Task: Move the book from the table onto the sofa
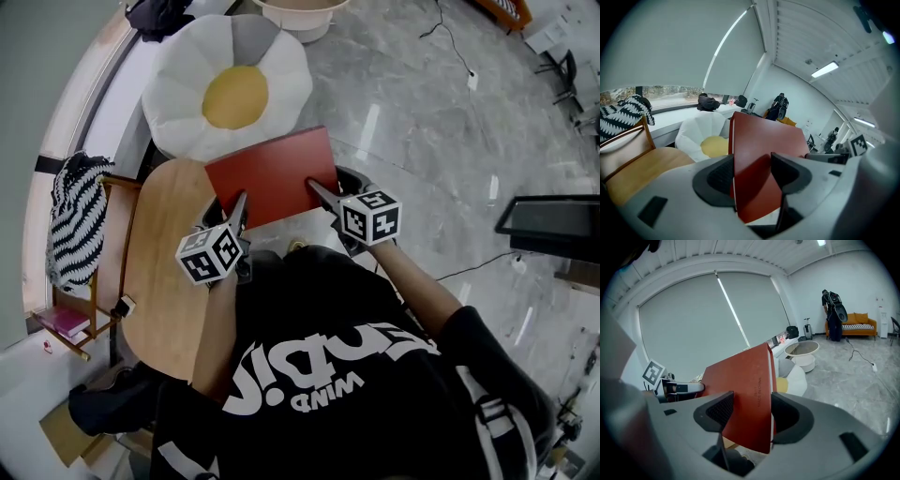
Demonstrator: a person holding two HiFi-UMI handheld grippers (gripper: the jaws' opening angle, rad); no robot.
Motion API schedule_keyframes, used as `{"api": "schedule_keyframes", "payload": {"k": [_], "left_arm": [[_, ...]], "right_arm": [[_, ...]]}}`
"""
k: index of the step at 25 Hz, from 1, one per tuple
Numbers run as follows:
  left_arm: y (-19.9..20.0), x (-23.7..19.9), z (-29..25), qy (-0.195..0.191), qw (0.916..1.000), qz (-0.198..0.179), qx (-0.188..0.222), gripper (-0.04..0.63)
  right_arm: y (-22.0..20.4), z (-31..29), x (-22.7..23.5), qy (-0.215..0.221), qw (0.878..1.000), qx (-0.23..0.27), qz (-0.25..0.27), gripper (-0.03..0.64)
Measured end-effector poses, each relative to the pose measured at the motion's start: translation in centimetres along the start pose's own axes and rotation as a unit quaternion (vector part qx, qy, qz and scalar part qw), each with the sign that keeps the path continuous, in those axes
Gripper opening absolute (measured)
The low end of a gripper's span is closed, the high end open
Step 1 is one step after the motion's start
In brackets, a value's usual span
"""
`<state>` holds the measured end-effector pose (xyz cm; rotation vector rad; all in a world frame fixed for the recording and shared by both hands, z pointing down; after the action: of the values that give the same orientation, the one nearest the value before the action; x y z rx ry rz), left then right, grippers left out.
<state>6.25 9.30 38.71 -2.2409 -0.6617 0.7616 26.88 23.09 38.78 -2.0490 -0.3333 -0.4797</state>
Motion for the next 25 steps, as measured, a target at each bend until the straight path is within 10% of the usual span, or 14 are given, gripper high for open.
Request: {"api": "schedule_keyframes", "payload": {"k": [25], "left_arm": [[8.8,-1.2,-9.6,0.012,0.9997,-0.009,0.019,0.25]], "right_arm": [[8.4,-8.2,7.0,0.019,1.0,0.021,0.007,0.252]]}}
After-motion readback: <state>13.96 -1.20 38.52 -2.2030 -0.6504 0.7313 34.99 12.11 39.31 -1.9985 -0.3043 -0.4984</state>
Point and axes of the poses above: the fingertips, and each gripper's own axes: z backward along the fingers, x to its right, y out of its top, the point moved 6 cm from there along z, backward along the fingers, and after that the axes turned 10 degrees about y, right-handed, at the moved point
